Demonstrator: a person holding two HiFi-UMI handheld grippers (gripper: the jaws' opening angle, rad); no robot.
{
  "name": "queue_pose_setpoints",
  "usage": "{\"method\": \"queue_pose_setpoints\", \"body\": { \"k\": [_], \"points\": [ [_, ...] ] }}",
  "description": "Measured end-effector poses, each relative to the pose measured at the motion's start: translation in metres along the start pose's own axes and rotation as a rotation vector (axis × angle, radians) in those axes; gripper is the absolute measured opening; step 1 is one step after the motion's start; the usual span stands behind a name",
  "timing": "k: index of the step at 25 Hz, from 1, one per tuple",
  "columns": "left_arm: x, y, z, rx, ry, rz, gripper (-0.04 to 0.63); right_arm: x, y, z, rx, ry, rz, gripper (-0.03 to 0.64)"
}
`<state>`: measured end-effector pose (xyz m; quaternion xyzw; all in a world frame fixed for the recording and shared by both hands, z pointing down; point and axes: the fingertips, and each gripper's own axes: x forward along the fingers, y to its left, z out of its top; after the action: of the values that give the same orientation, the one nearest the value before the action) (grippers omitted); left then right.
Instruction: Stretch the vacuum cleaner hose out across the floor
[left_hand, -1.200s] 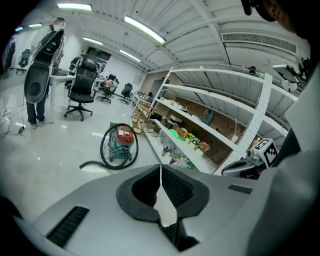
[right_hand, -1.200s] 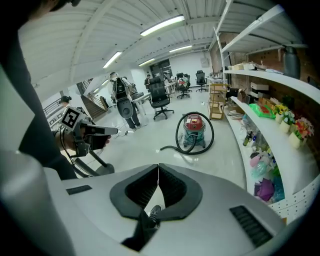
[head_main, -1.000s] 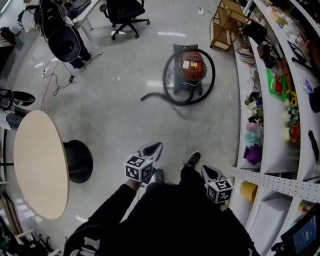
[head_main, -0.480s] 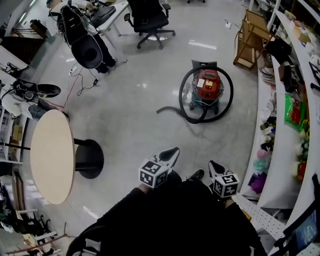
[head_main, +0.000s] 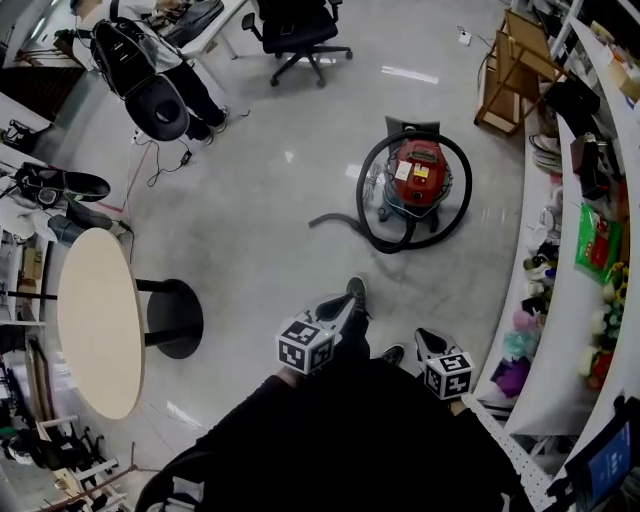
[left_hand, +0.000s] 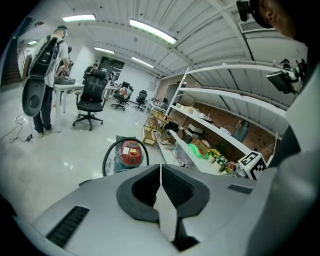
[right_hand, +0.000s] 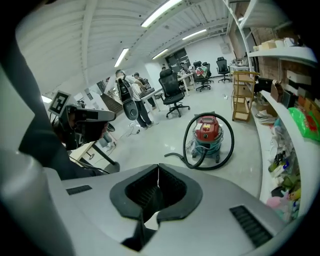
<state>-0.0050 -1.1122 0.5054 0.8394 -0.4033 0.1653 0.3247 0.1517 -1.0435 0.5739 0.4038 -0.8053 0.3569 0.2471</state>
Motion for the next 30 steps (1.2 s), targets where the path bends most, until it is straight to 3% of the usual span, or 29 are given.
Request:
{"method": "queue_pose_setpoints", "body": {
  "k": [4, 9, 12, 16, 25, 30],
  "points": [
    [0.059, 0.029, 0.045, 0.005, 0.027, -0.095, 0.026, 0.012, -0.043, 0.059, 0.05, -0.03, -0.126, 0.014],
    [0.124, 0.058, 0.133, 0.13, 0.018, -0.218, 0.026, 0.032, -0.082, 0.143, 0.124, -0.103, -0.247, 0.014],
    [0.152, 0.084, 0.165, 0.219, 0.019, -0.247, 0.026, 0.05, -0.092, 0.174, 0.137, -0.13, -0.276, 0.014],
    [0.177, 0.122, 0.2, 0.316, -0.006, -0.203, 0.028, 0.073, -0.109, 0.206, 0.099, -0.136, -0.243, 0.014],
    [0.246, 0.175, 0.232, 0.326, 0.053, -0.012, 0.028, 0.147, -0.207, 0.266, 0.084, -0.139, -0.107, 0.014],
    [0.291, 0.183, 0.251, 0.321, 0.111, 0.11, 0.029, 0.183, -0.273, 0.304, -0.022, -0.107, -0.01, 0.015]
  ]
}}
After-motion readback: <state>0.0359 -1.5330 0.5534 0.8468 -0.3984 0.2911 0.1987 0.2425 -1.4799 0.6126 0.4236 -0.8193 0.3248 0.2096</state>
